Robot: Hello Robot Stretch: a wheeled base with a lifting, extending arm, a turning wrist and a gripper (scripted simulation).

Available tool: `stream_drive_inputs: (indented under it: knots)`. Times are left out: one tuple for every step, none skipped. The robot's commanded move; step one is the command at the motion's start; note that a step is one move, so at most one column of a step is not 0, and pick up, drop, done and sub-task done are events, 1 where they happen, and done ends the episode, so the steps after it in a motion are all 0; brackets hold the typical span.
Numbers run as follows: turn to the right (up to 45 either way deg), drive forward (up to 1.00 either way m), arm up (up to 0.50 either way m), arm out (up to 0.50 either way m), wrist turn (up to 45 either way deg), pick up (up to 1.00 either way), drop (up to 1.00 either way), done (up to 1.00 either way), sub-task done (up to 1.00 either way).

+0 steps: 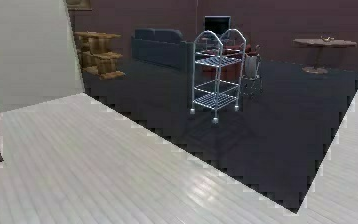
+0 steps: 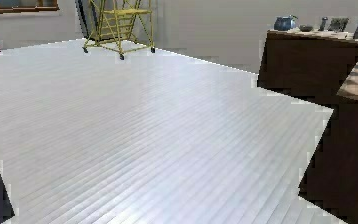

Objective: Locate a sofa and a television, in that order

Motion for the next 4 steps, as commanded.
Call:
stream_drive_inputs:
  knots:
    - [-9.0,0.0,0.0,0.0,0.0,0.0,0.0,0.0,0.0]
    - [0.0,1.0,0.0,0.0,0.0,0.0,0.0,0.0,0.0]
    - [0.0,1.0,0.0,0.0,0.0,0.0,0.0,0.0,0.0]
    - [-3.0,0.0,0.0,0.0,0.0,0.0,0.0,0.0,0.0]
